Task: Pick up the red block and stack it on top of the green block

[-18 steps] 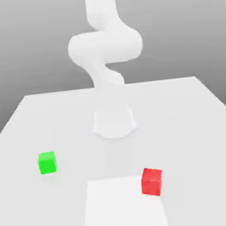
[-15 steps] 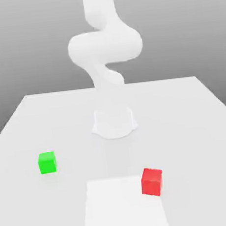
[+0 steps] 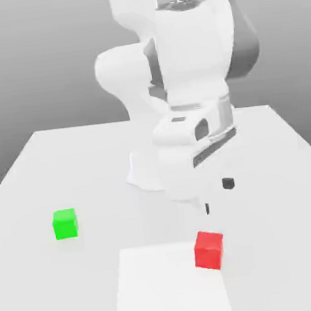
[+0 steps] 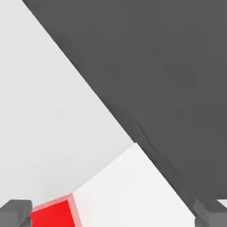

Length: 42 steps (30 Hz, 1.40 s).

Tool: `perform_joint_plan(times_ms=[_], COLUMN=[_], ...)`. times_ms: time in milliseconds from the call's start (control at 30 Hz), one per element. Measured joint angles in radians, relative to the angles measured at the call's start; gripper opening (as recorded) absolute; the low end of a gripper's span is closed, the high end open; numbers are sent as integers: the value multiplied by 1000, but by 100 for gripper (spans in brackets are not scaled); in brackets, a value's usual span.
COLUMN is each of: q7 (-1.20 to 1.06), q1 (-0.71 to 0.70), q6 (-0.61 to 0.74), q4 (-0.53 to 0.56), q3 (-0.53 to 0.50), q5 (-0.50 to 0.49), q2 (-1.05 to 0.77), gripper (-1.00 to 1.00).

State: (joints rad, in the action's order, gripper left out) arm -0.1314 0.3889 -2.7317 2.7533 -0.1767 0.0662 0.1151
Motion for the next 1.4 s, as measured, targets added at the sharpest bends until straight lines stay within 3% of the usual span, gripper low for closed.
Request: perform_joint_plan(times_ms=[133, 433, 467, 700, 1100, 1400], q7=[-81, -173, -180, -180, -65, 172], q1=[14, -35, -47, -50, -28, -243], q6=[-81, -259, -278, -279, -68, -14], q4=[57, 33, 31, 31, 72, 120], q3=[9, 83, 99, 102, 32, -77], q5=[-61, 48, 59, 59, -74, -114], q2=[-106, -317, -340, -344, -92, 4], gripper=[0, 0, -100, -100, -100, -100])
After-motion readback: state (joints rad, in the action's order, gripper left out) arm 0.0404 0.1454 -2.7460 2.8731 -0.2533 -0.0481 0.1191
